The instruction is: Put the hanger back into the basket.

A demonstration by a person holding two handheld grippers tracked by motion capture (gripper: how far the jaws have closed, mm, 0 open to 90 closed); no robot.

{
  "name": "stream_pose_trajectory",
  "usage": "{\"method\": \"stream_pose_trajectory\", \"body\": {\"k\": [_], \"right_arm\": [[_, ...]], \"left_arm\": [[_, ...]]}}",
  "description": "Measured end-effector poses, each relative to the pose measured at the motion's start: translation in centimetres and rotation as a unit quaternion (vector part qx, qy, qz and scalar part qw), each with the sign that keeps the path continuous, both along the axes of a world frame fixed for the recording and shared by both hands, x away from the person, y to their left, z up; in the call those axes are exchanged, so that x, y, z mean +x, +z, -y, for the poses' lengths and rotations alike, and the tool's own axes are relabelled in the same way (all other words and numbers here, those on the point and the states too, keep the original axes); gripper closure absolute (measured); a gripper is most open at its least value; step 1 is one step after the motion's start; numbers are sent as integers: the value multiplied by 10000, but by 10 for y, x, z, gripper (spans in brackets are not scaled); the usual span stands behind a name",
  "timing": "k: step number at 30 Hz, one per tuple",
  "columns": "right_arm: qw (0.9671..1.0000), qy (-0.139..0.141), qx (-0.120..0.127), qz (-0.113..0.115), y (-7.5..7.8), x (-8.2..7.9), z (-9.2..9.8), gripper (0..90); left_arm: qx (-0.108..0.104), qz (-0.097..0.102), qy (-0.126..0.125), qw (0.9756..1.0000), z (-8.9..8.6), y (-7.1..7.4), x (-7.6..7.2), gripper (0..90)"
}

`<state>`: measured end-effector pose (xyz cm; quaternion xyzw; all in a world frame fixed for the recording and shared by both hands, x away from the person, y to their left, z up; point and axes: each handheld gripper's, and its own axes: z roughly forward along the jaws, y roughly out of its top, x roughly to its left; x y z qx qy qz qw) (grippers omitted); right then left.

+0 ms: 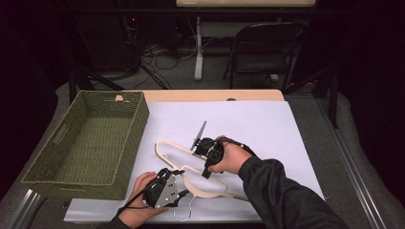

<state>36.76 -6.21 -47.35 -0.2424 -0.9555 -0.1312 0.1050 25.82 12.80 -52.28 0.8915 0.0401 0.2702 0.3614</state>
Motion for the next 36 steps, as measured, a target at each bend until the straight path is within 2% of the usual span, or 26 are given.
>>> {"method": "stream_pose_trajectory", "body": {"k": [6, 7, 9, 12, 13, 14, 15, 17, 19, 24, 25, 32, 34, 36], "right_arm": [[9999, 71, -114, 37, -5, -1, -8, 854], [9997, 150, -149, 84, -9, 0, -9, 854], [9996, 187, -198, 73, -12, 0, -12, 853], [9997, 186, -167, 31, -15, 0, -13, 853], [9996, 210, -160, 36, -15, 0, -14, 853], [9994, 239, -260, 25, -14, 0, -15, 853], [9996, 228, -171, 68, -15, -1, -16, 853], [9995, 250, -153, 78, -16, -1, -16, 853], [9995, 226, -168, 108, -16, -1, -17, 852], [9995, 254, -136, 119, -17, -1, -18, 851], [9994, 272, -157, 147, -17, -2, -18, 851], [9994, 273, -118, 195, -17, -2, -20, 851], [9994, 269, -66, 192, -16, -3, -19, 849], [9988, 177, 187, 407, -8, -4, -13, 805]], "left_arm": [[43, -89, -71, 9999, 0, 0, 4, 392], [27, -185, -123, 9997, 0, -1, 5, 406], [12, -252, -204, 9995, 0, -2, 6, 430], [31, -335, -270, 9991, 0, -2, 8, 468], [14, -422, -286, 9987, 1, -3, 9, 468], [30, -438, -314, 9985, 1, -3, 10, 491], [6, -506, -320, 9982, 0, -3, 11, 502], [-18, -555, -265, 9981, 0, -3, 11, 504], [-116, -777, -149, 9968, -1, -2, 13, 495], [-227, -832, -220, 9960, -2, 0, 14, 539], [-264, -833, -199, 9960, -2, 0, 14, 569], [-382, -845, -126, 9956, -4, 5, 18, 621], [-380, -894, -110, 9952, -4, 7, 20, 629], [-390, -910, -108, 9950, -3, 8, 22, 633]]}}
